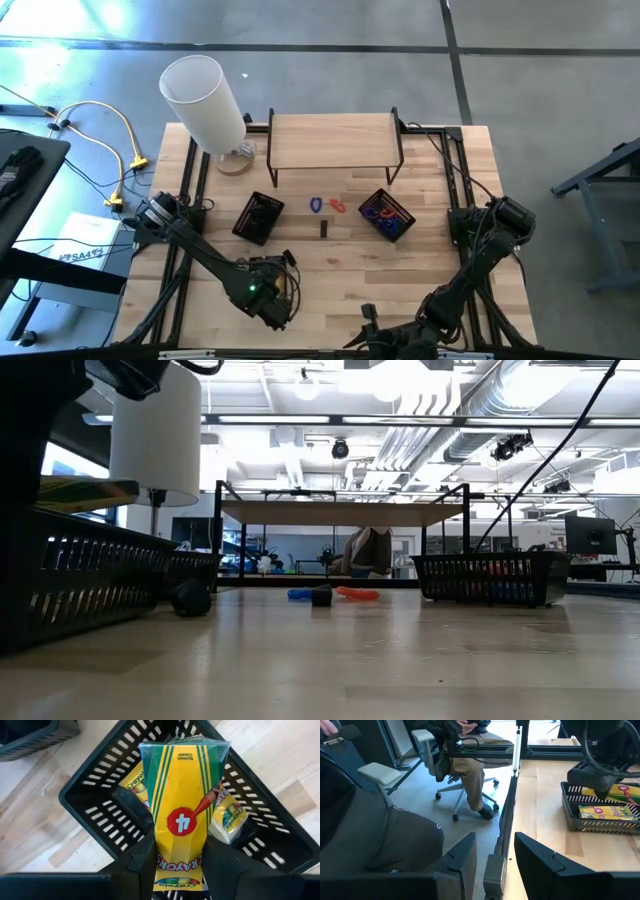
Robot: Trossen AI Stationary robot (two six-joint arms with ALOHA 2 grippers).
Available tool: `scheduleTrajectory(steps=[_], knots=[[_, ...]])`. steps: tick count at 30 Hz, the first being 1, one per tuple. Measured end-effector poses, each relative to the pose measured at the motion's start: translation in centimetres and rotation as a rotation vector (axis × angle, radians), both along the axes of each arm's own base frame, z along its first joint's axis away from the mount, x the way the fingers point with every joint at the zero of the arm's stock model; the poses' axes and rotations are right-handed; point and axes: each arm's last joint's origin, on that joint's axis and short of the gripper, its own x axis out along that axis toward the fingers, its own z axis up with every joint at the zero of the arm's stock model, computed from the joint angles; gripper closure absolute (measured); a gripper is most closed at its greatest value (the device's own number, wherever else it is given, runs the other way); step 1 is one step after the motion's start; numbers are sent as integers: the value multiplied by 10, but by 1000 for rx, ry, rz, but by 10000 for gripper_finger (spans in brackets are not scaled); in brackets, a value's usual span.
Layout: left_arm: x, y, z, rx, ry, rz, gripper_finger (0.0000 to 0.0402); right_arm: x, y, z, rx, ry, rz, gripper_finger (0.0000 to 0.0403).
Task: Pick & Place Office Desk Supplies
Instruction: Put the crayon box into the bottom black bin, then put the orange spring keychain into the top right black bin
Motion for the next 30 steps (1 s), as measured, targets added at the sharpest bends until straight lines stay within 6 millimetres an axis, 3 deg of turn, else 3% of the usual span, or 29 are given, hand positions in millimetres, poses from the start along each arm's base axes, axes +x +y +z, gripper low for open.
scheduleTrajectory(steps=[4, 13, 17, 23, 30], knots=[[0, 0, 0, -15, 13, -3, 265, -1, 1, 0, 0, 0, 3, 283], [1, 1, 0, -16, 13, 15, 188, -2, 2, 1, 9, -4, 5, 283], [3, 7, 3, -25, 22, -5, 175, -3, 3, 1, 9, -4, 8, 283], [-3, 23, 38, -6, -95, -70, 174, -4, 4, 1, 18, -6, 10, 283], [-15, 55, 84, 139, -236, -357, 174, -2, 3, 2, 39, -6, -7, 283]])
